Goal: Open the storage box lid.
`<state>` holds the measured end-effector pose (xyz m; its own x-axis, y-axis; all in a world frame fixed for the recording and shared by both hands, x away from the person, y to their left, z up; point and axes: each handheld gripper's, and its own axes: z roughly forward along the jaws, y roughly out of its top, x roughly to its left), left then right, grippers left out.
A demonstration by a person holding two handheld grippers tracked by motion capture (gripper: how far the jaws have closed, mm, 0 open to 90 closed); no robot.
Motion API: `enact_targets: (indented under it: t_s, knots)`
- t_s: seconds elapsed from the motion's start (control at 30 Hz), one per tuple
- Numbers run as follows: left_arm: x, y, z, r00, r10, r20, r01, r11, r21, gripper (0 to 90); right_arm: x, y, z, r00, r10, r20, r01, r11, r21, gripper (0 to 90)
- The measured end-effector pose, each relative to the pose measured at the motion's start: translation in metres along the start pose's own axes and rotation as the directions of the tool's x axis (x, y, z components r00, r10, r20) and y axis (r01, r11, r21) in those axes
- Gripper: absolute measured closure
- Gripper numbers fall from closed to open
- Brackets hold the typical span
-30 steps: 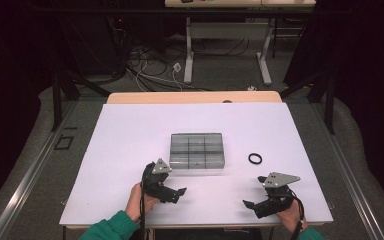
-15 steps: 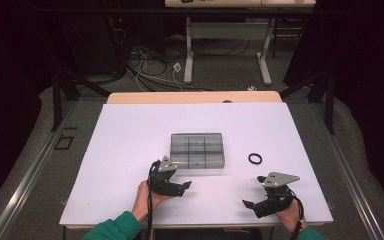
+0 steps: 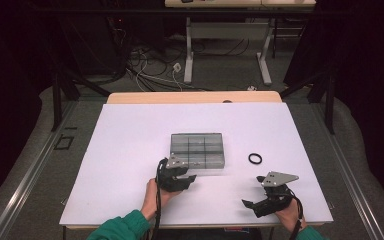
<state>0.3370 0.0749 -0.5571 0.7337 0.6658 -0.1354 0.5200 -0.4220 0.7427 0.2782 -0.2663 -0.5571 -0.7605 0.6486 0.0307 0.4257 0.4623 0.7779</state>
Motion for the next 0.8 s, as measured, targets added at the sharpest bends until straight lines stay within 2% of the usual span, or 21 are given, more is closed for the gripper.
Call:
enact_targets:
  t_s: [0.13,0.27,0.37,0.43,0.57,0.63,0.67,0.7,0.8]
  knots:
    - [0.0004,0.0007,0.0033,0.9996,-0.025,0.011,0.025,0.9996,-0.015,61.6,-0.0008,0.0001,0.0001,1.0,-0.009,-0.002,0.009,1.0,-0.002,0.6]
    - [-0.0011,0.0023,0.0048,0.9995,-0.03,0.009,0.031,0.999,-0.034,64.6,0.0004,0.0001,0.0003,1.0,0.002,-0.003,-0.002,1.0,0.0,0.6]
    - [-0.0026,0.0038,0.0057,0.9985,-0.051,0.017,0.052,0.997,-0.057,67.6,0.0001,0.0002,0.0001,1.0,-0.008,-0.002,0.008,1.0,0.0,0.6]
    - [-0.002,0.0047,0.0058,0.9984,-0.05,0.024,0.052,0.9965,-0.066,69.4,-0.0007,0.0002,-0.0001,0.9999,-0.014,-0.003,0.014,0.9999,-0.005,0.6]
    - [-0.0027,0.0043,0.0089,0.9952,-0.088,0.043,0.091,0.9927,-0.078,72.0,-0.0008,0.0003,-0.0003,0.9999,-0.015,-0.004,0.015,0.9999,-0.005,0.6]
    - [-0.0038,0.0047,0.0098,0.9952,-0.088,0.042,0.092,0.9925,-0.081,72.3,-0.0005,0.0003,-0.0004,0.9999,-0.01,-0.003,0.01,0.9999,-0.003,0.6]
    - [-0.0032,0.0051,0.0093,0.997,-0.07,0.033,0.072,0.9941,-0.081,72.5,-0.0002,0.0002,-0.0002,1.0,-0.008,-0.001,0.008,1.0,-0.002,0.6]
    - [-0.0045,0.005,0.0092,0.9956,-0.086,0.038,0.089,0.9922,-0.087,72.9,-0.0003,0.0005,0.0002,0.9999,-0.015,-0.002,0.015,0.9999,-0.001,0.6]
    - [-0.0038,0.0055,0.009,0.9961,-0.082,0.032,0.084,0.993,-0.083,75.0,0.0014,0.0008,0.0001,1.0,-0.008,0.002,0.008,0.9999,-0.014,0.6]
